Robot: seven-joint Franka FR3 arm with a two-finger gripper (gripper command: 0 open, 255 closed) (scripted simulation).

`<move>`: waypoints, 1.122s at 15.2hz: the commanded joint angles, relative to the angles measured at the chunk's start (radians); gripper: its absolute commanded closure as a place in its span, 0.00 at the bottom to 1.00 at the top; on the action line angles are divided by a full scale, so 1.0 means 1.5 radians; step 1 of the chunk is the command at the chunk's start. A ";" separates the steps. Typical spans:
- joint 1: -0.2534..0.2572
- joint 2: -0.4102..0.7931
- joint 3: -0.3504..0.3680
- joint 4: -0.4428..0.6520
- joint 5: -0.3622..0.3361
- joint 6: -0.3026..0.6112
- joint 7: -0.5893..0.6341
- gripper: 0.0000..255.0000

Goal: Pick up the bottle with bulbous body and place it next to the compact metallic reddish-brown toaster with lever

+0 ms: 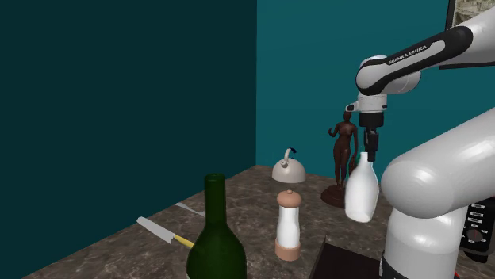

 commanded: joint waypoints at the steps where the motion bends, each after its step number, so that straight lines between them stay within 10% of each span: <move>1: 0.000 0.000 0.000 0.000 0.000 0.000 0.000 0.00; 17: 0.009 -0.006 0.045 0.070 0.038 -0.079 -0.008 0.00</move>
